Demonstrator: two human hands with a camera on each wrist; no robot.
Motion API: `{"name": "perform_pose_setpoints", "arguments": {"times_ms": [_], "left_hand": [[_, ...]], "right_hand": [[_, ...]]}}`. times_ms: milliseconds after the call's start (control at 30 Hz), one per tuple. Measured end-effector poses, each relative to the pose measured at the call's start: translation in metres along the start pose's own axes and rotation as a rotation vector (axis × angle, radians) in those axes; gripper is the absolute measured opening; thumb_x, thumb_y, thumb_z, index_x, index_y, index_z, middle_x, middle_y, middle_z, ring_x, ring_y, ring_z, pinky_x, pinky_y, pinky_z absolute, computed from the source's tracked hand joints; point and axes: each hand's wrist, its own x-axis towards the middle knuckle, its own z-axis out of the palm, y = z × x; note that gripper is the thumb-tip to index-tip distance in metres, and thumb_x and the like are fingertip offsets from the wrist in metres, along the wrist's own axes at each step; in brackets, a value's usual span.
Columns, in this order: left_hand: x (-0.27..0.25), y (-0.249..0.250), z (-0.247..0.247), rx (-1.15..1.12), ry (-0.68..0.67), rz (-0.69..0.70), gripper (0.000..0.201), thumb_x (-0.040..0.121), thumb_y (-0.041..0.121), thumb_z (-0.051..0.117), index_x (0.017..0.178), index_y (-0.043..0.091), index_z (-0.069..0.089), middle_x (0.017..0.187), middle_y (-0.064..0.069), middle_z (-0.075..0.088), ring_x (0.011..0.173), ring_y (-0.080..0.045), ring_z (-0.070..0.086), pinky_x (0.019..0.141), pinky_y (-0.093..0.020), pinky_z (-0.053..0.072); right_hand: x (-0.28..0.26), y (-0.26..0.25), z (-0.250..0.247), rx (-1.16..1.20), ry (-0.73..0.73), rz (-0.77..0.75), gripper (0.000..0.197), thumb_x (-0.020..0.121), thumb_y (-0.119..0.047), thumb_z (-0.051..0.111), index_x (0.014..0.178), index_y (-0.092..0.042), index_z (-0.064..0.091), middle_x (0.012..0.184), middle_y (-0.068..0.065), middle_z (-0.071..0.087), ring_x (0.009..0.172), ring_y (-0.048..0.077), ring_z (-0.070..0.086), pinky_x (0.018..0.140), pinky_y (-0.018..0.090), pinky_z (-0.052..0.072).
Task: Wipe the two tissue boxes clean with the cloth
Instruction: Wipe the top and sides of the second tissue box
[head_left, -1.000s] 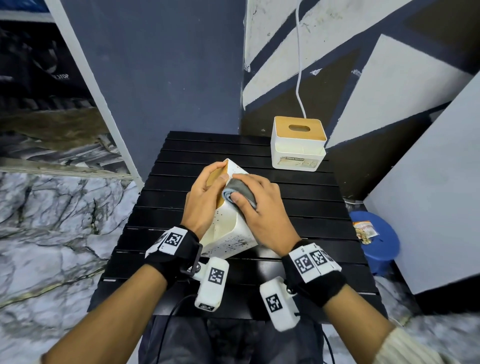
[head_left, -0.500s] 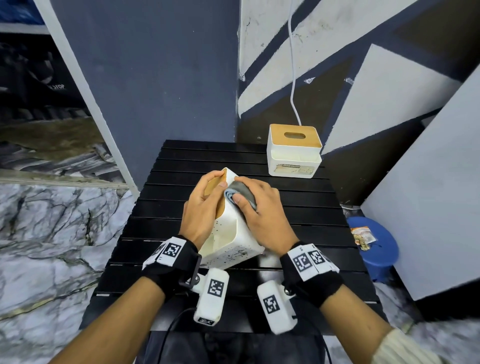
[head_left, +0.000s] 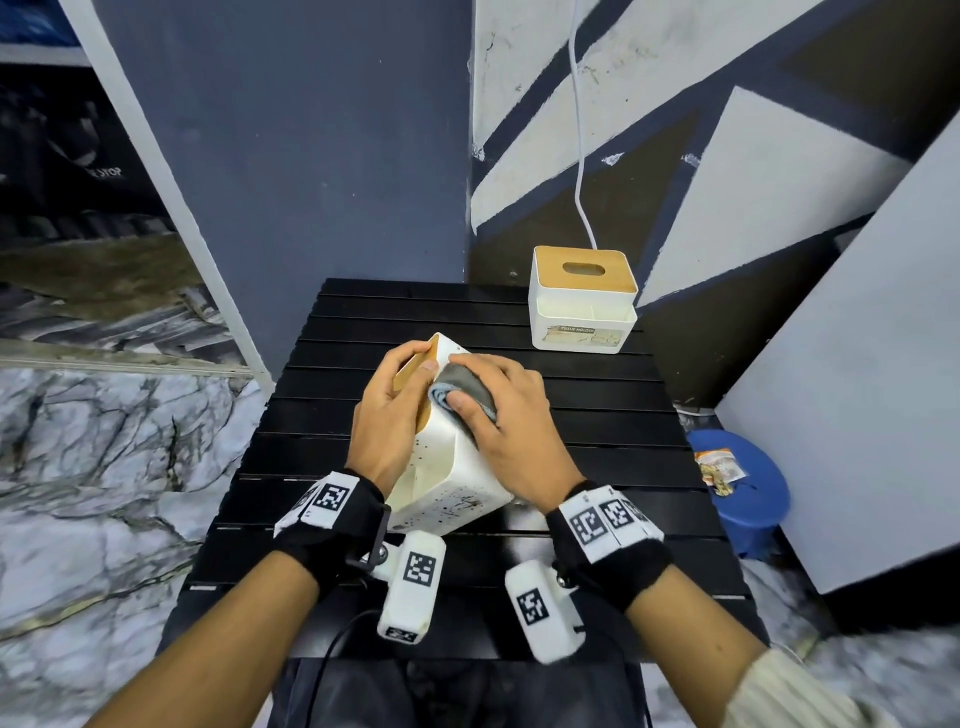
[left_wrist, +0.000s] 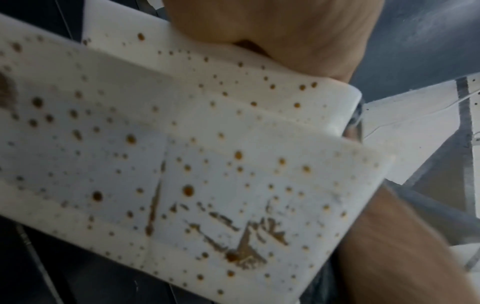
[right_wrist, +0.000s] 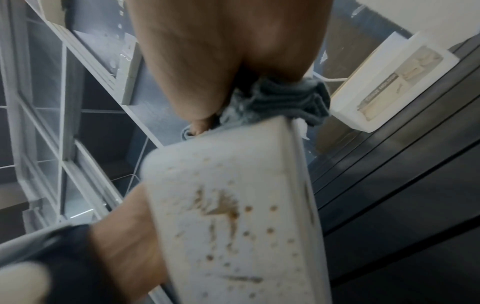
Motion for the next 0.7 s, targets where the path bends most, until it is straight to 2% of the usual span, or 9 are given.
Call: {"name": "perform_pose_setpoints", "arguments": {"times_ms": [133, 233, 333, 400, 433, 500, 633, 700], "left_hand": [[-0.001, -0.002, -0.003, -0.019, 0.01, -0.01, 0.035, 0.086, 0.054, 0.061, 0.117, 0.04, 0.066, 0.112, 0.0, 0.072, 0.106, -0.03, 0.068, 0.097, -0.061, 0.052], [-0.001, -0.002, -0.002, -0.016, 0.004, -0.002, 0.035, 0.085, 0.055, 0.06, 0.116, 0.04, 0.066, 0.109, 0.001, 0.073, 0.105, -0.032, 0.068, 0.095, -0.061, 0.053], [0.0, -0.002, -0.002, -0.014, -0.013, -0.002, 0.038, 0.085, 0.056, 0.06, 0.119, 0.04, 0.065, 0.108, 0.001, 0.073, 0.104, -0.031, 0.069, 0.094, -0.061, 0.053], [0.0, -0.002, -0.002, -0.006, -0.02, -0.002, 0.04, 0.084, 0.056, 0.06, 0.12, 0.039, 0.065, 0.106, -0.003, 0.072, 0.103, -0.027, 0.069, 0.094, -0.061, 0.053], [0.0, -0.001, -0.001, 0.0, -0.02, 0.0, 0.038, 0.086, 0.055, 0.06, 0.12, 0.039, 0.065, 0.106, -0.004, 0.072, 0.101, -0.026, 0.069, 0.095, -0.061, 0.053], [0.001, -0.002, -0.001, 0.009, -0.016, 0.004, 0.028, 0.091, 0.048, 0.061, 0.118, 0.04, 0.066, 0.104, 0.003, 0.073, 0.101, -0.025, 0.069, 0.095, -0.058, 0.054], [0.0, -0.003, 0.0, 0.019, -0.001, -0.003, 0.019, 0.098, 0.04, 0.06, 0.115, 0.04, 0.067, 0.102, 0.01, 0.074, 0.098, -0.022, 0.071, 0.093, -0.054, 0.056], [0.0, -0.003, 0.0, 0.009, -0.002, -0.002, 0.021, 0.096, 0.042, 0.061, 0.116, 0.039, 0.067, 0.103, 0.008, 0.074, 0.099, -0.025, 0.071, 0.094, -0.056, 0.056]], "right_hand": [[0.005, 0.025, 0.002, -0.013, 0.013, 0.077, 0.045, 0.088, -0.06, 0.037, 0.128, -0.042, 0.048, 0.129, -0.011, 0.05, 0.121, 0.015, 0.039, 0.106, 0.044, 0.03], [-0.012, 0.026, 0.001, -0.009, 0.026, 0.068, 0.046, 0.088, -0.06, 0.038, 0.129, -0.041, 0.048, 0.132, -0.013, 0.047, 0.121, 0.014, 0.037, 0.106, 0.04, 0.029], [-0.013, 0.019, -0.001, 0.003, 0.014, 0.028, 0.04, 0.091, -0.052, 0.044, 0.129, -0.04, 0.048, 0.132, -0.011, 0.045, 0.118, 0.014, 0.033, 0.105, 0.036, 0.029], [0.001, 0.022, -0.001, -0.01, 0.011, 0.025, 0.04, 0.091, -0.054, 0.043, 0.128, -0.041, 0.048, 0.131, -0.01, 0.047, 0.118, 0.015, 0.036, 0.104, 0.035, 0.029], [0.011, 0.027, 0.0, -0.008, 0.01, 0.043, 0.042, 0.09, -0.057, 0.041, 0.128, -0.042, 0.048, 0.13, -0.01, 0.049, 0.118, 0.016, 0.038, 0.102, 0.035, 0.029], [0.024, 0.038, 0.001, -0.007, 0.011, 0.093, 0.046, 0.088, -0.062, 0.037, 0.128, -0.043, 0.047, 0.129, -0.011, 0.052, 0.119, 0.017, 0.041, 0.099, 0.034, 0.029], [0.015, 0.05, 0.001, 0.033, 0.041, 0.137, 0.038, 0.093, -0.053, 0.045, 0.129, -0.04, 0.049, 0.129, -0.009, 0.053, 0.12, 0.018, 0.042, 0.092, 0.022, 0.023], [0.002, 0.046, 0.002, 0.043, 0.062, 0.126, 0.039, 0.092, -0.053, 0.045, 0.128, -0.041, 0.048, 0.13, -0.01, 0.051, 0.12, 0.016, 0.042, 0.094, 0.022, 0.024]]}}
